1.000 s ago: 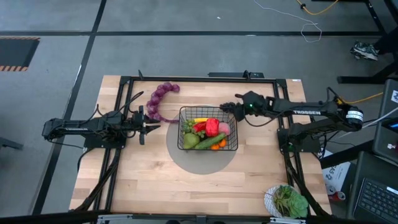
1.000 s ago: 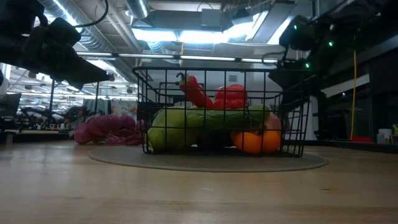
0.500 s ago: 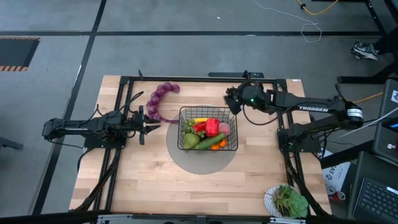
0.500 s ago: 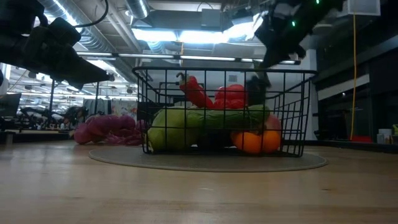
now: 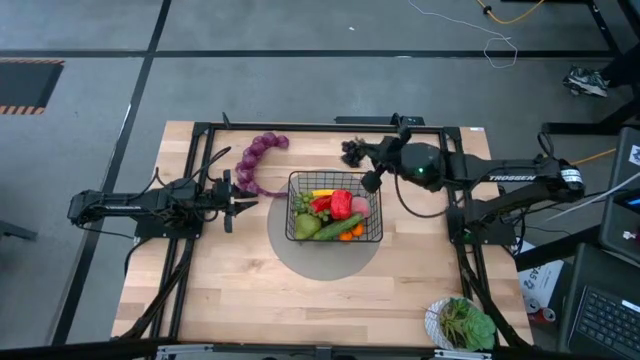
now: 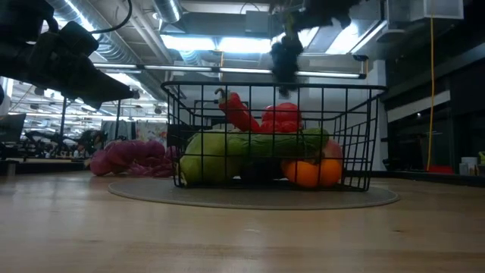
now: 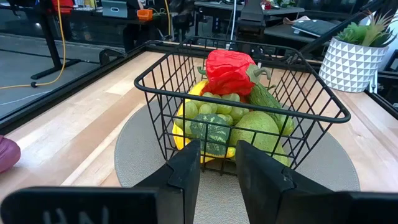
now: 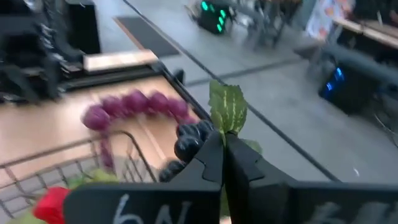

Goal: Build produce basket
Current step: Put the grapes into the wire basket

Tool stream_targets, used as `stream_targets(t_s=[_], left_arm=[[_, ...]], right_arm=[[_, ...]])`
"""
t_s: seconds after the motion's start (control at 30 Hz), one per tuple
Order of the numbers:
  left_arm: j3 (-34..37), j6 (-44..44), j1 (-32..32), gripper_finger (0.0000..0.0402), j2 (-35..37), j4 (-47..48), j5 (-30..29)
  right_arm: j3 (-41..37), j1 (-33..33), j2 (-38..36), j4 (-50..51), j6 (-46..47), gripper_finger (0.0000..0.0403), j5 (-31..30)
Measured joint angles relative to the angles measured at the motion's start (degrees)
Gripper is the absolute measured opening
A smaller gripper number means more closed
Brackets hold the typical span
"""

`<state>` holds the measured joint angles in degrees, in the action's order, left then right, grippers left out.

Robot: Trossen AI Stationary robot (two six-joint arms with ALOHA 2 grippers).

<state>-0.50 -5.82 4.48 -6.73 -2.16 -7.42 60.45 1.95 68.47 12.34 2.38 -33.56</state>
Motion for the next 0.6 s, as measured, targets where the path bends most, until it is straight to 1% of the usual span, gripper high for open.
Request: stream_targets(t_s=[0.4, 0.6], left_arm=[[0.0, 0.0, 0.0, 0.0096, 0.0, 0.0, 0.0], [0.0, 0.0, 0.0, 0.0096, 0.0, 0.0, 0.0]], right_arm=[[0.0, -7.2, 0.0, -17.3, -16.5, 0.0000, 0.1], [0.0, -9.3, 0.0, -18.4, -20.4, 0.0000, 0.1]])
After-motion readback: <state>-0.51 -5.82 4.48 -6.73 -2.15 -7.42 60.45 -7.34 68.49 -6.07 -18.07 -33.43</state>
